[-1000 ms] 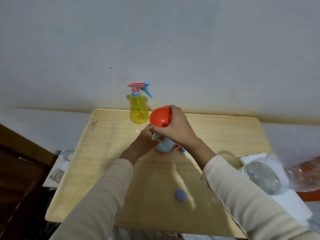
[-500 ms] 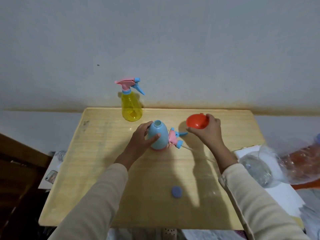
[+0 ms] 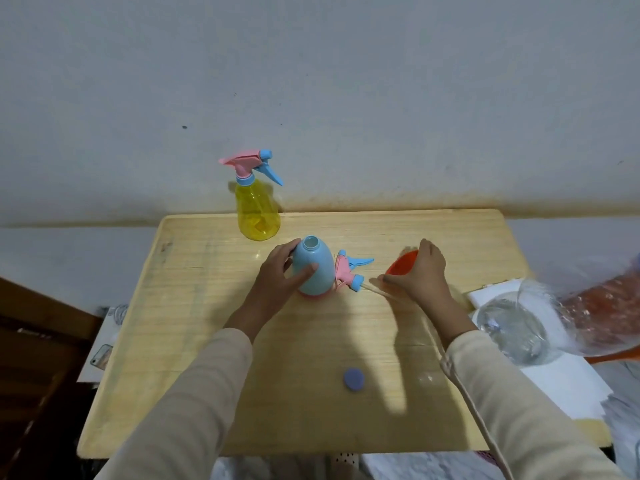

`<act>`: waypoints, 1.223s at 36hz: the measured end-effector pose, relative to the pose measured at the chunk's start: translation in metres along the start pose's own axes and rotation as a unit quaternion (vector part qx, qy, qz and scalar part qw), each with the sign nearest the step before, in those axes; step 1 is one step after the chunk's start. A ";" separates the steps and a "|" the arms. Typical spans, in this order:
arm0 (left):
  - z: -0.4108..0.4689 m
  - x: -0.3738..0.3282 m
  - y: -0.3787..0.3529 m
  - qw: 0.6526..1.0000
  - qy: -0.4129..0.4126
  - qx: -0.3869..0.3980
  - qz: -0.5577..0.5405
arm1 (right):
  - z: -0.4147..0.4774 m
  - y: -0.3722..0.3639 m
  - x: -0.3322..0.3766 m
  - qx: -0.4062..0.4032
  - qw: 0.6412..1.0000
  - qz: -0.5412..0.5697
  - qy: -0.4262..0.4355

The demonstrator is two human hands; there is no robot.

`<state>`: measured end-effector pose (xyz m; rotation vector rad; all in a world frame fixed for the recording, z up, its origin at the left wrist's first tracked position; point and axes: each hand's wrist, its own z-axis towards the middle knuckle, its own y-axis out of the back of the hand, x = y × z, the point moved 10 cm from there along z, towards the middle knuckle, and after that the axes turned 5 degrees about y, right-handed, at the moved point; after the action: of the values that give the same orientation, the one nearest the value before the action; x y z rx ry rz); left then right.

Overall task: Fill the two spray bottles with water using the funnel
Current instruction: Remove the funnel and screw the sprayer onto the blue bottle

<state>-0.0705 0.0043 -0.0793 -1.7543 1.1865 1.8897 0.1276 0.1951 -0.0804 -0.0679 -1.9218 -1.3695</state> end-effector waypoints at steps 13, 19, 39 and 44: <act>0.000 -0.003 0.002 1.000 -0.014 -0.001 0.002 | -0.019 -0.090 0.067 0.088 0.963 -0.192 0.166; 0.001 0.000 0.003 1.000 -0.002 0.002 0.002 | -0.017 -0.095 0.060 0.103 0.963 -0.195 0.153; -0.004 0.003 -0.001 0.997 0.048 0.013 -0.065 | -0.039 0.107 0.175 -0.175 0.849 0.456 0.202; -0.002 0.005 -0.002 0.997 0.048 0.015 -0.061 | -0.052 0.114 0.205 -0.160 0.828 0.476 0.251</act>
<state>-0.0686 0.0020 -0.0847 -1.8762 1.1070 1.7281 0.0614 0.1250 0.1396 -0.6676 -0.9353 -0.8504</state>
